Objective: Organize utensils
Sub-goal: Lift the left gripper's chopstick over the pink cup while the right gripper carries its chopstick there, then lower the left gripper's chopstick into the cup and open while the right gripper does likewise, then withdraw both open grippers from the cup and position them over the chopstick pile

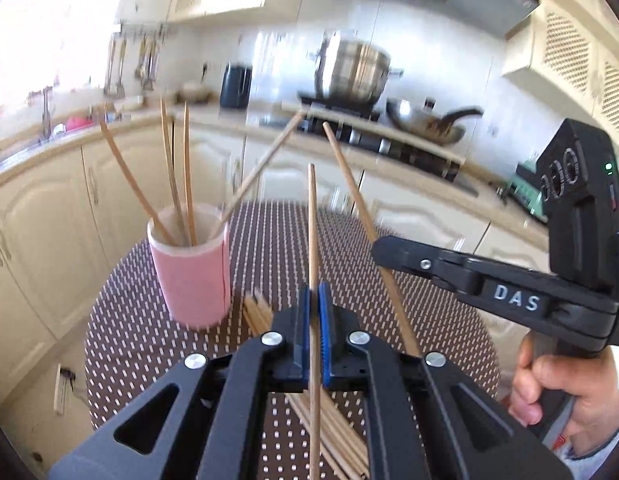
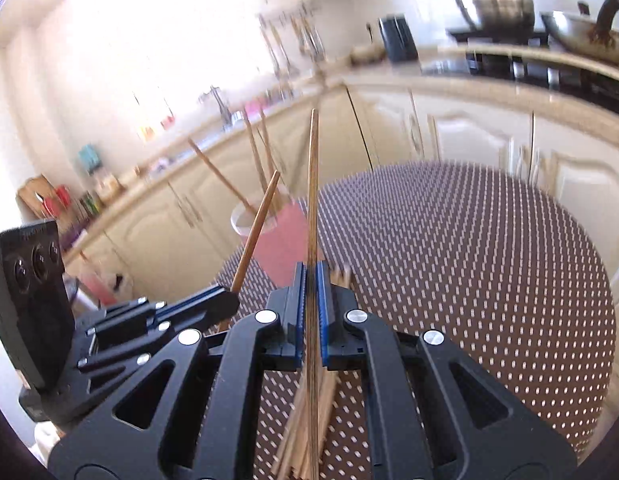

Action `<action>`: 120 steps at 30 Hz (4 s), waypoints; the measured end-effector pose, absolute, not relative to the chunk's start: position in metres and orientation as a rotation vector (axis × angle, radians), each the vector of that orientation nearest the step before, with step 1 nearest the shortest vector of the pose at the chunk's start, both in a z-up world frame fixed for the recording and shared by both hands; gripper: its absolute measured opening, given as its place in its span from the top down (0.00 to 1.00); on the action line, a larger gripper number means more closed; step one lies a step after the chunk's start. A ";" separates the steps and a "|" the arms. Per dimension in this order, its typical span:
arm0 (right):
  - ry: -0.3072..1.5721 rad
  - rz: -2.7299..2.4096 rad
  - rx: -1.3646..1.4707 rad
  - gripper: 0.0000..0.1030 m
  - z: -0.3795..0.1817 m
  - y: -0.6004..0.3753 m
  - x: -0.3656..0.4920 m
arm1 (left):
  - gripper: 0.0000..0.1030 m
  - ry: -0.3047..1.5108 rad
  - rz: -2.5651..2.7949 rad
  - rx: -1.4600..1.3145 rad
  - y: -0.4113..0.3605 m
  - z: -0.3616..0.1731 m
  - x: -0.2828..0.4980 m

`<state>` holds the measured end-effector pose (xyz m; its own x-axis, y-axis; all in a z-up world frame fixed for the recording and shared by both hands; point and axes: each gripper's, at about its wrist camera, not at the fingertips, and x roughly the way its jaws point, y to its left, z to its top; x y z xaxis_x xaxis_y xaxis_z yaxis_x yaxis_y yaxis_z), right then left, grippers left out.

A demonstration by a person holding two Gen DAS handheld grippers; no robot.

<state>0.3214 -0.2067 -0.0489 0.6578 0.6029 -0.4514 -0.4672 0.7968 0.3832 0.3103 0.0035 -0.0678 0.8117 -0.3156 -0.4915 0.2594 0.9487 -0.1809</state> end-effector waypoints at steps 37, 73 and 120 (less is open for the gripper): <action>0.092 0.619 0.224 0.94 -0.019 -0.051 0.422 | 0.95 -0.006 -0.022 -0.292 0.100 -0.035 0.402; 0.299 0.609 0.104 0.94 -0.073 -0.057 0.364 | 0.95 0.236 -0.044 -0.213 0.086 -0.086 0.353; 0.258 0.388 0.157 0.49 -0.060 -0.179 0.238 | 0.33 0.281 -0.040 0.025 -0.013 -0.071 0.244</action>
<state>0.2384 -0.1795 -0.0597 0.8937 0.3925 -0.2175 -0.3528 0.9141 0.1998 0.2436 -0.0126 -0.0706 0.9601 -0.0363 -0.2774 0.0433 0.9989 0.0192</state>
